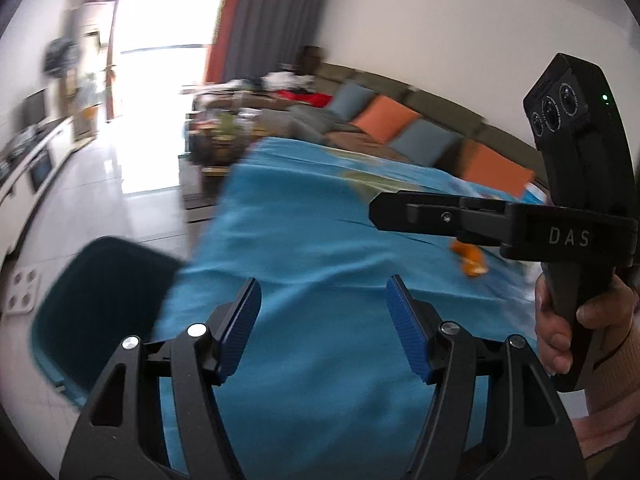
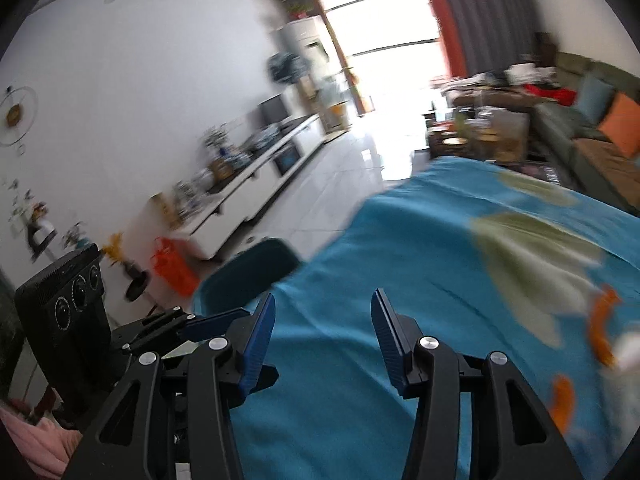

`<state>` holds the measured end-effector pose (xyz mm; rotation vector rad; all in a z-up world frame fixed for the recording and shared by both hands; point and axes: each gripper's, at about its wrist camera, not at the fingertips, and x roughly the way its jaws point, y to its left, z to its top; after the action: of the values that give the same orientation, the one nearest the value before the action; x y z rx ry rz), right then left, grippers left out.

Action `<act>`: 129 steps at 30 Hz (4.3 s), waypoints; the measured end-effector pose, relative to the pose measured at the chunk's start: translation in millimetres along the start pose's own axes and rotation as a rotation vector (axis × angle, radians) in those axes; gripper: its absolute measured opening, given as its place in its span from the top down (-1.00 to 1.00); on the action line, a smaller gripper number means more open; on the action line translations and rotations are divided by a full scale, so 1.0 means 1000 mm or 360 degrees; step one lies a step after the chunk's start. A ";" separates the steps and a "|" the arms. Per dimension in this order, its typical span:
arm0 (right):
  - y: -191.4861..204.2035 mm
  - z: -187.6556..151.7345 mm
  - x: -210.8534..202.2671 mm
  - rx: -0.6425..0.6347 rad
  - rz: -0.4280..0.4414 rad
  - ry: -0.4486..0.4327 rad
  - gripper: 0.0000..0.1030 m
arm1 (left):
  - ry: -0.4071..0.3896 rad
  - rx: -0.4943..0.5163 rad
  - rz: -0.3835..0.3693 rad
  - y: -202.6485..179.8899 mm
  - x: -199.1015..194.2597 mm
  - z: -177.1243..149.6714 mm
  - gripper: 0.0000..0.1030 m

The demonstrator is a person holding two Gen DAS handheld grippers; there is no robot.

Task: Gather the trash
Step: 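Move both grippers back over the trash on the bed, then grasp the orange peel with the left gripper while the right grasps a white paper cup, then lift the orange peel with the left gripper while the right lifts the paper cup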

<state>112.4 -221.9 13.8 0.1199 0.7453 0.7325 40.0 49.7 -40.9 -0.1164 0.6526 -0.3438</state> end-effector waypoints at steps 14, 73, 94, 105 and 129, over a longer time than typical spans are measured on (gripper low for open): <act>-0.106 -0.060 -0.122 0.0337 -0.0652 -0.0235 0.03 | 0.0170 0.0299 -0.0277 -0.106 0.057 0.001 -0.25; -0.148 -0.076 -0.168 0.0511 -0.0704 -0.0375 0.05 | 0.0324 0.0274 -0.0321 -0.115 0.084 0.016 0.67; -0.245 -0.101 -0.145 0.1034 -0.0147 -0.0215 0.02 | 0.0381 0.0230 -0.0286 -0.108 0.090 0.008 0.67; -0.202 -0.082 -0.159 0.0661 -0.0171 -0.0238 0.85 | 0.0365 0.0187 -0.0253 -0.097 0.085 0.008 0.67; -0.128 -0.052 -0.110 0.0058 -0.0374 0.0190 0.30 | 0.0309 0.0067 -0.0197 -0.057 0.060 -0.003 0.67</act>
<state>95.4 -397.2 -5.6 0.0206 0.8702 0.5054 67.3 -24.5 -65.6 -0.0837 0.8315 -0.4924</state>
